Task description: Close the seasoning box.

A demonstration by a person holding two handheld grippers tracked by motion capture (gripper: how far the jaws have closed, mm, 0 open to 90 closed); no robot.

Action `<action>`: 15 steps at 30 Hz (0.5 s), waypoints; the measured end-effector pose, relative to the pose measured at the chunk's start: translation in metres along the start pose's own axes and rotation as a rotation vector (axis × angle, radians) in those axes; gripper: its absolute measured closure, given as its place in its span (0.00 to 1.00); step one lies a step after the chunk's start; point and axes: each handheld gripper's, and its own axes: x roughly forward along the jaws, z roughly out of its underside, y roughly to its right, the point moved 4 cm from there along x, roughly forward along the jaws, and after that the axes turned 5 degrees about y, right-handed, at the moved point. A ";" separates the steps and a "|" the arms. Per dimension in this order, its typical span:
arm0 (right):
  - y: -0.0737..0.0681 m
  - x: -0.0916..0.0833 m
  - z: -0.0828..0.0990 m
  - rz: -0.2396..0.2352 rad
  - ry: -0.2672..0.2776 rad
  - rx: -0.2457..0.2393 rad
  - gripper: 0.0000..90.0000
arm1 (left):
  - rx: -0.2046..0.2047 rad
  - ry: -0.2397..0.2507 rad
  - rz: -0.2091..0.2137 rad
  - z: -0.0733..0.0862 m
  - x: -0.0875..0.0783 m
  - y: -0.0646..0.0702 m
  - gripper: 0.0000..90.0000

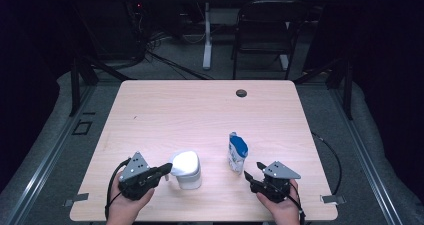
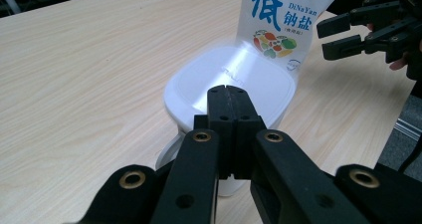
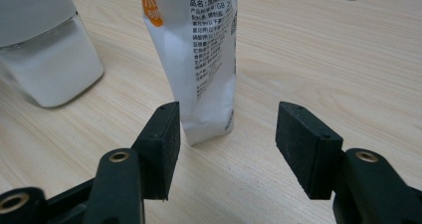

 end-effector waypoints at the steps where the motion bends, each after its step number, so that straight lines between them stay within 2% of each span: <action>1: 0.000 0.000 0.000 0.000 0.000 0.000 0.48 | 0.000 0.000 -0.001 0.000 0.000 0.000 1.00; 15: 0.000 0.000 0.000 -0.001 0.007 0.008 0.48 | -0.010 0.005 -0.022 0.002 -0.005 -0.006 1.00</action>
